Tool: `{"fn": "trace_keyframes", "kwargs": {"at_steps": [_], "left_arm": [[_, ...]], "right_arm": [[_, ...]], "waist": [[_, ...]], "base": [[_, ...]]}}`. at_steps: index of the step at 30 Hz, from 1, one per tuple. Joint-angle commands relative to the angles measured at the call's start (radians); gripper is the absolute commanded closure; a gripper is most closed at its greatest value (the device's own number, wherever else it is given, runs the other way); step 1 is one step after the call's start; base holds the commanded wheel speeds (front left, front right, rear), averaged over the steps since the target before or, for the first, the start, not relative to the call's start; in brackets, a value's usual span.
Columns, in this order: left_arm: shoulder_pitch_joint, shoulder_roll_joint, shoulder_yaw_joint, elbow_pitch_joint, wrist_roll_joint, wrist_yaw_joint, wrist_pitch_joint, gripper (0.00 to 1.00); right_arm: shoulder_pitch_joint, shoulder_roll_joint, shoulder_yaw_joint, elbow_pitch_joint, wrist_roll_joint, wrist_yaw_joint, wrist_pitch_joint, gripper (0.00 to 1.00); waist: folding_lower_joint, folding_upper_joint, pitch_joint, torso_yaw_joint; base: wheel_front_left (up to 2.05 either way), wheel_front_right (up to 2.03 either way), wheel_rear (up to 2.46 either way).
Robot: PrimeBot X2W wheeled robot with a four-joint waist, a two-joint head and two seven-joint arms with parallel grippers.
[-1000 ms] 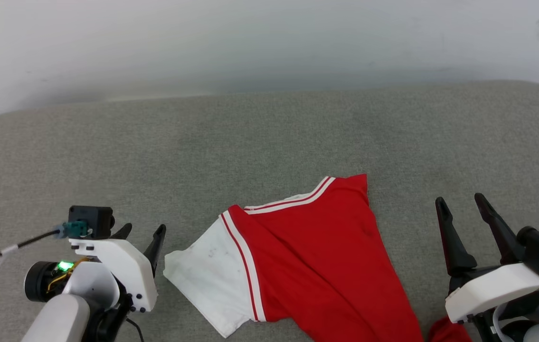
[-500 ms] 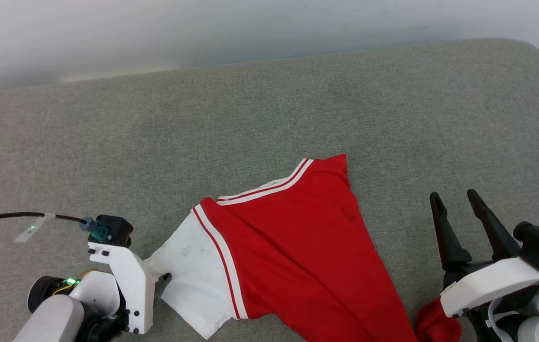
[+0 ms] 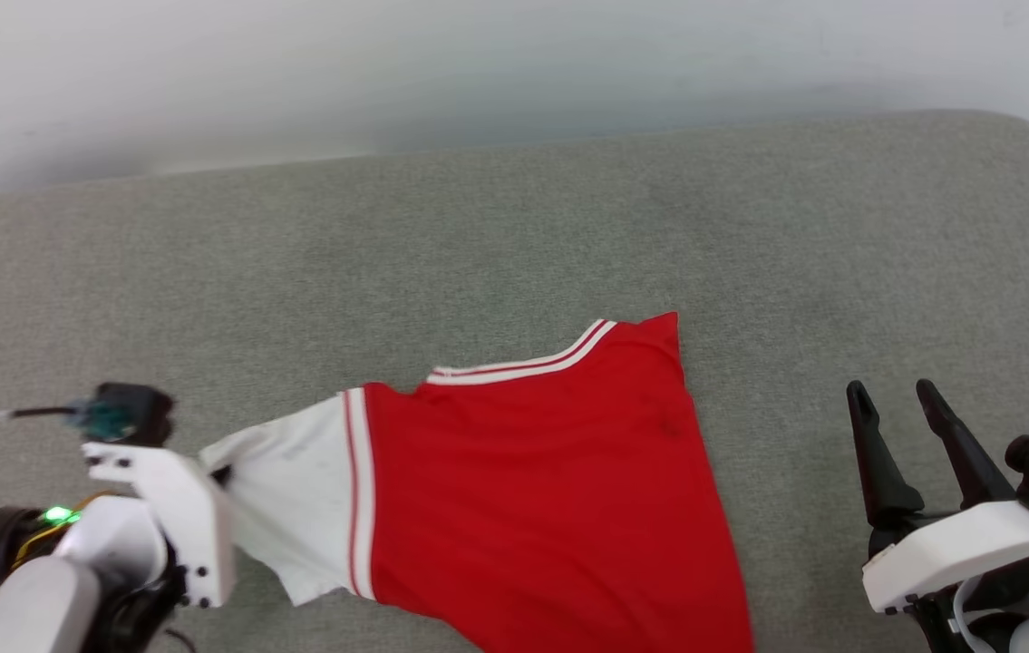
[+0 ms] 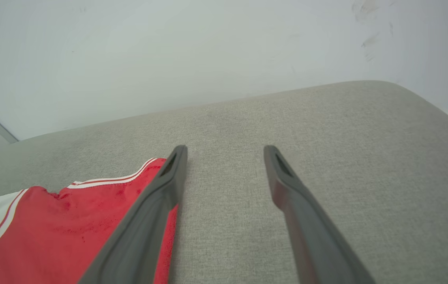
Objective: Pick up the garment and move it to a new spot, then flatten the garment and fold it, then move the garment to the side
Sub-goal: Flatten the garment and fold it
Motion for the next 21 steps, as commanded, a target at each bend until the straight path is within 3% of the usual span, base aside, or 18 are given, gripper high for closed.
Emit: {"fn": "trace_keyframes", "kwargs": {"at_steps": [1,7,10,16,17,18,21], "left_arm": [[0.033,0.015,0.024,-0.007,-0.004,0.02,-0.015,1.0],[0.157,0.035,0.124,-0.042,-0.043,0.098,-0.051,1.0],[0.22,0.019,0.152,-0.049,-0.07,0.123,-0.063,1.0],[0.314,-0.029,0.161,-0.045,-0.111,0.135,-0.086,1.0],[0.317,-0.037,0.156,-0.047,-0.11,0.134,-0.095,0.67],[0.32,-0.048,0.146,-0.049,-0.113,0.127,-0.099,0.0],[0.308,-0.066,0.135,-0.064,-0.085,0.125,-0.16,0.0]], "right_arm": [[0.011,0.003,-0.004,-0.002,0.003,0.0,0.003,0.0],[0.033,0.003,-0.031,0.006,0.012,0.0,0.018,0.0],[0.04,0.003,-0.043,0.014,0.014,0.0,0.024,0.0],[0.045,0.003,-0.048,0.025,0.01,0.0,0.038,0.0],[0.046,0.003,-0.051,0.025,0.009,0.0,0.04,0.0],[0.048,0.003,-0.054,0.025,0.008,0.0,0.045,0.0],[0.051,0.003,-0.06,0.024,0.005,0.0,0.055,0.0]], "waist": [[0.0,0.0,-0.006,0.011],[0.0,0.0,-0.012,0.041],[0.0,0.0,-0.013,0.055],[0.0,0.0,-0.026,0.061],[0.0,0.0,-0.031,0.063],[0.0,0.0,-0.037,0.064],[0.0,0.0,-0.059,0.067]], "base": [[0.0,0.0,0.0],[0.0,0.0,0.0],[0.0,0.0,0.0],[0.0,0.0,0.0],[0.0,0.0,0.0],[0.0,0.0,0.0],[0.0,0.0,0.0]]}}
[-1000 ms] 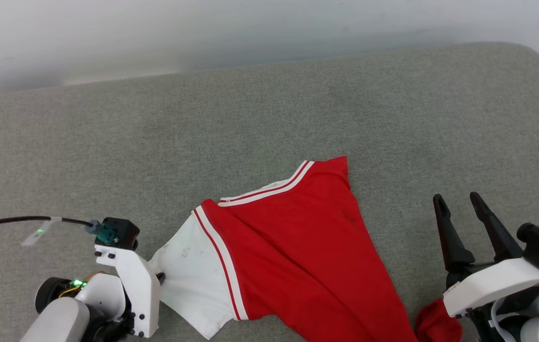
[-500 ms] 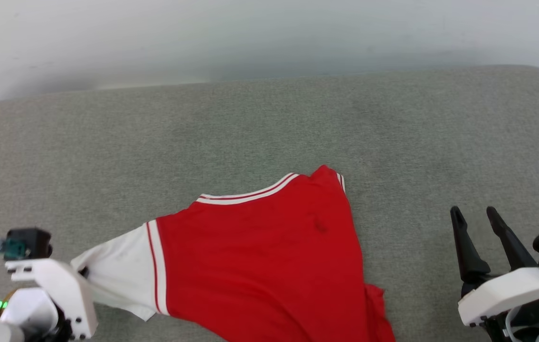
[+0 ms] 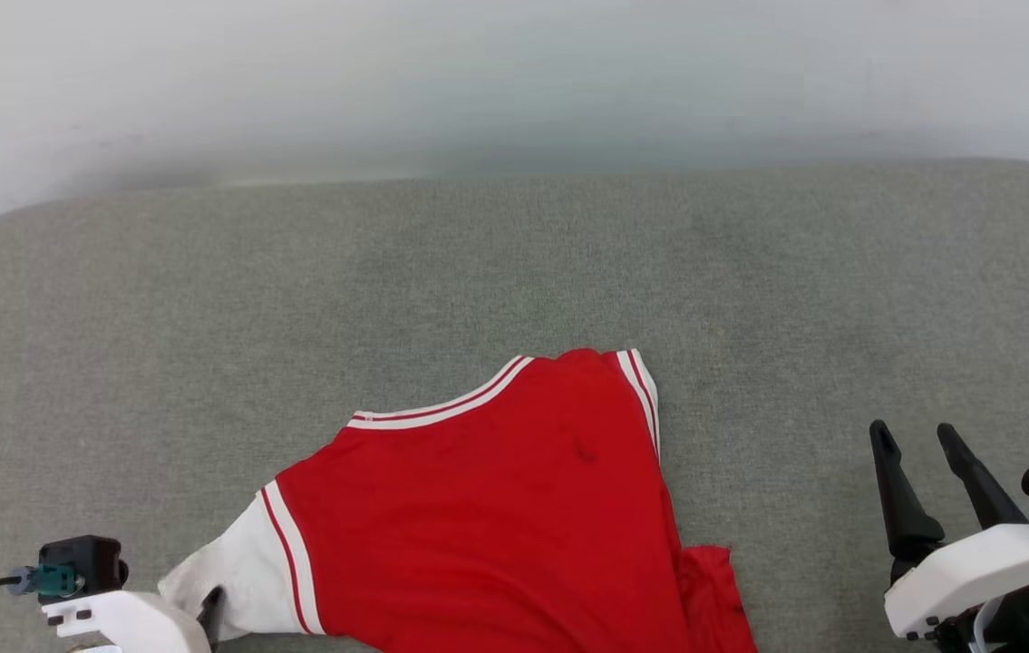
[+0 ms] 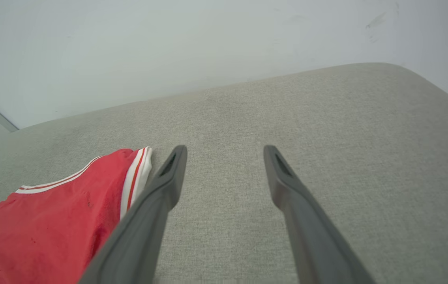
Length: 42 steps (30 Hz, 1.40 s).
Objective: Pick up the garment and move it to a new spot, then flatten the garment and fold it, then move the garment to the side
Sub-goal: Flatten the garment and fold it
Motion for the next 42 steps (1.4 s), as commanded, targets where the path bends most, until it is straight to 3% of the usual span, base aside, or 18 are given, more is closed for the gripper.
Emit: {"fn": "trace_keyframes", "kwargs": {"at_steps": [1,17,24,35,42], "left_arm": [[-0.017,-0.003,-0.006,-0.012,0.026,0.0,-0.04,0.0],[-0.083,-0.092,-0.075,-0.143,0.213,-0.009,-0.441,0.0],[-0.102,-0.128,-0.098,-0.197,0.242,-0.001,-0.513,0.0],[-0.156,-0.174,-0.128,-0.168,0.236,-0.017,-0.565,0.0],[-0.195,-0.19,-0.136,-0.12,0.216,-0.044,-0.595,0.0]], "right_arm": [[0.008,0.002,-0.003,-0.002,-0.002,0.0,0.005,0.0],[0.04,0.002,-0.019,-0.024,-0.002,0.0,0.089,0.0],[-0.013,-0.012,-0.026,0.004,0.031,0.0,0.17,0.0],[-0.272,-0.127,0.107,0.256,0.141,0.0,0.449,0.0],[-0.415,-0.147,0.244,0.416,0.185,0.0,0.579,0.0]], "waist": [[0.0,0.0,-0.017,0.003],[0.0,0.0,-0.083,0.011],[0.0,0.0,-0.056,0.044],[0.0,0.0,0.015,0.167],[0.0,0.0,0.058,0.226]], "base": [[0.0,0.0,0.0],[0.0,0.0,0.0],[0.0,0.0,0.0],[0.0,0.0,0.0],[0.0,0.0,0.0]]}}
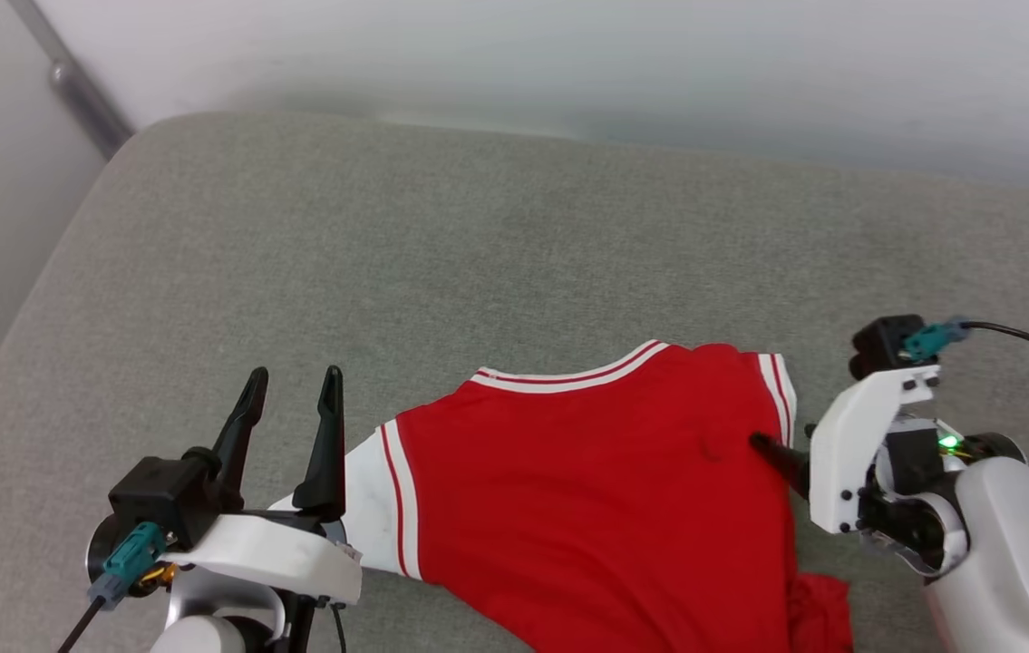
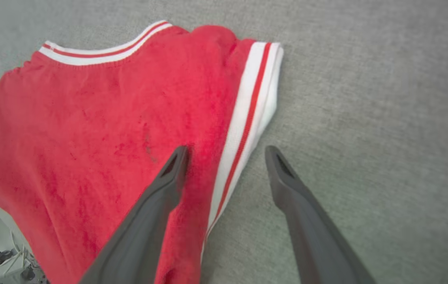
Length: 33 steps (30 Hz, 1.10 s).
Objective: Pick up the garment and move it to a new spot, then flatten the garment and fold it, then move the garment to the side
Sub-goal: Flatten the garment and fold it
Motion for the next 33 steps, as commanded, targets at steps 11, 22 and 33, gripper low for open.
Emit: {"fn": "trace_keyframes", "kwargs": {"at_steps": [11,22,33], "left_arm": [[-0.032,-0.015,0.002,0.074,-0.023,-0.017,-0.033,0.0],[0.006,0.01,0.013,0.062,-0.031,-0.004,-0.027,0.0],[0.044,0.029,0.01,0.012,-0.028,0.026,0.014,0.0]], "right_arm": [[-0.062,0.02,0.129,0.216,0.048,0.0,0.042,1.0],[-0.065,-0.118,0.09,-0.007,0.017,0.0,-0.044,1.0],[0.261,-0.078,-0.182,-0.215,-0.074,0.0,0.051,1.0]], "waist": [[0.0,0.0,0.028,0.02],[0.0,0.0,-0.023,-0.089],[0.0,0.0,-0.038,-0.169]], "base": [[0.0,0.0,0.0],[0.0,0.0,0.0],[0.0,0.0,0.0]]}}
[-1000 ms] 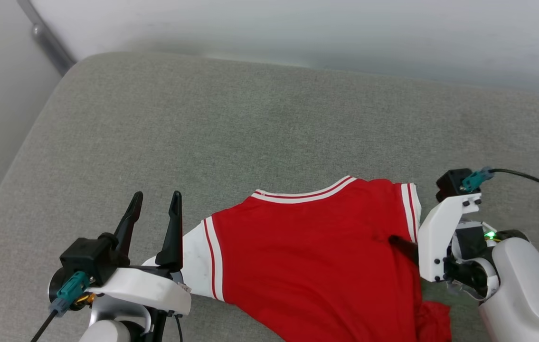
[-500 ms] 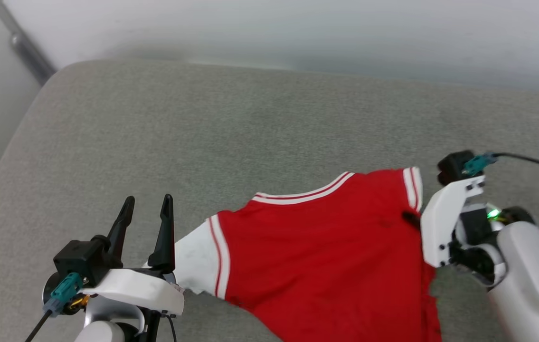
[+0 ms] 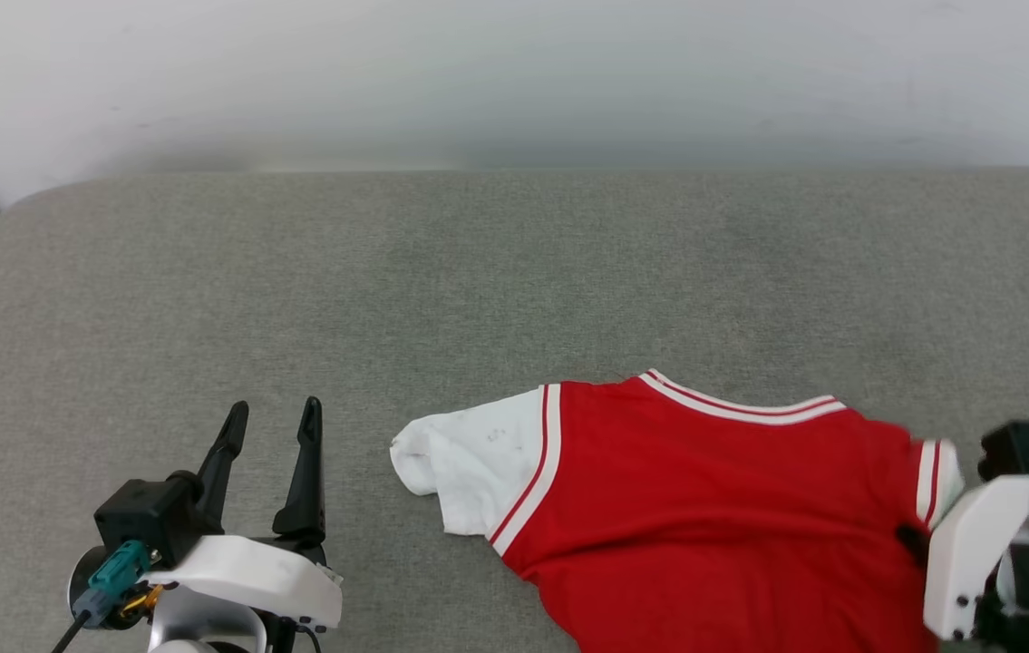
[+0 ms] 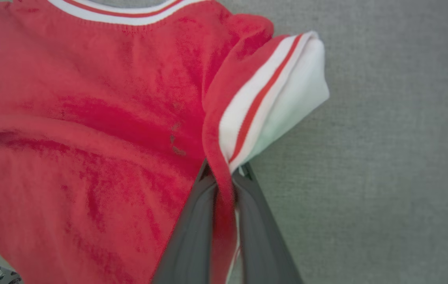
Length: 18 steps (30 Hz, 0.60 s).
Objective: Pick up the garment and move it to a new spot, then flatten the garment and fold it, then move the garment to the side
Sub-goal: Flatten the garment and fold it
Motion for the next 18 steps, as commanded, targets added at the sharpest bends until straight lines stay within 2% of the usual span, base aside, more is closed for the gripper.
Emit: {"fn": "trace_keyframes", "kwargs": {"at_steps": [1,2,3,4,10,18], "left_arm": [[0.005,0.004,0.001,-0.005,0.001,0.005,0.003,0.0],[0.006,0.007,0.001,-0.003,-0.002,0.006,0.009,0.0],[0.005,0.007,0.0,-0.002,-0.004,0.005,0.011,0.0],[0.003,0.009,0.0,0.0,-0.006,0.004,0.013,0.0],[0.008,0.015,0.001,0.022,-0.016,0.0,0.02,0.0],[0.041,0.017,0.006,0.062,-0.032,0.008,0.019,0.0]], "right_arm": [[0.025,0.035,-0.021,0.013,0.004,0.0,-0.013,1.0],[0.039,0.056,-0.033,0.025,-0.004,0.0,-0.029,1.0],[0.05,0.067,-0.044,0.037,-0.019,0.0,-0.048,0.53],[0.057,0.091,-0.058,0.05,-0.019,0.0,-0.075,0.0],[0.095,0.153,-0.111,0.057,-0.044,0.0,-0.263,0.0],[0.207,0.194,-0.145,-0.078,-0.09,0.0,-0.479,0.0]], "waist": [[0.0,0.0,0.006,-0.01],[0.0,0.0,0.009,-0.014],[0.0,0.0,0.011,-0.016],[0.0,0.0,0.014,-0.017],[0.0,0.0,0.01,-0.019],[0.0,0.0,-0.046,-0.024]], "base": [[0.0,0.0,0.0],[0.0,0.0,0.0],[0.0,0.0,0.0],[0.0,0.0,0.0],[0.0,0.0,0.0],[0.0,0.0,0.0]]}}
